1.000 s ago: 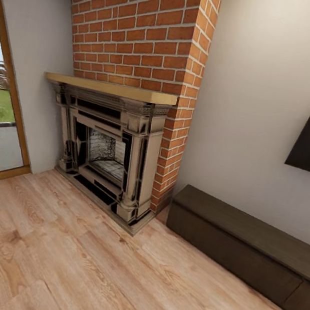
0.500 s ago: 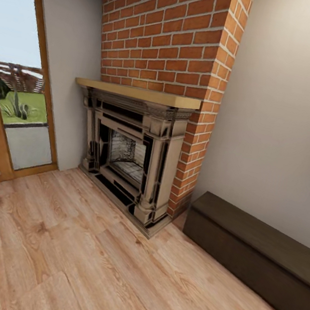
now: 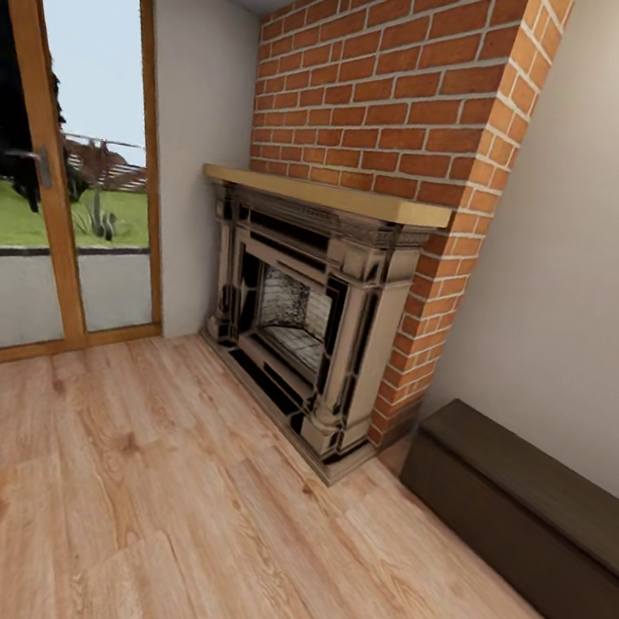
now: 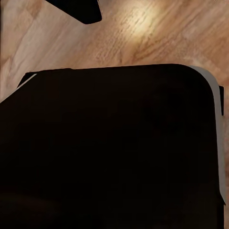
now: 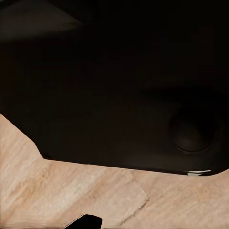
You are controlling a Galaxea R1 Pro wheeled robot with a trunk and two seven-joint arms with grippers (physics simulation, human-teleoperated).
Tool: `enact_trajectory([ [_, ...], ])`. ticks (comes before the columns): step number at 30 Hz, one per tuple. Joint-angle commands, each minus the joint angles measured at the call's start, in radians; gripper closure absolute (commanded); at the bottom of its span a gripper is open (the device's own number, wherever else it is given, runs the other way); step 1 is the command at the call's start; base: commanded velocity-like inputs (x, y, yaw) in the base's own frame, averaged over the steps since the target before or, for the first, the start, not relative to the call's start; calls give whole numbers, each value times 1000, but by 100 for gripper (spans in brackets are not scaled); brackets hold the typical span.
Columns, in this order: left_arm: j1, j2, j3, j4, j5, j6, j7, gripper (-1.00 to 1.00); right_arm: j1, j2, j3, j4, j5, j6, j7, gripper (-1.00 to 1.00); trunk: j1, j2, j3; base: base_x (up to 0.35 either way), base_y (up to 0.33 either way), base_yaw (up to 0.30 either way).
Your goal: Turn on the radio receiver that's on the table in the living room.
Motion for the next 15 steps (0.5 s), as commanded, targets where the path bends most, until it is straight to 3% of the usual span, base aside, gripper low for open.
enact_trajectory([
  [1,0,0,0,0,0,0,0,-100,0,0,0,0,0,0,0,-100,0,0,0,0,0,272],
  [15,0,0,0,0,0,0,0,-100,0,0,0,0,0,0,0,-100,0,0,0,0,0,272],
])
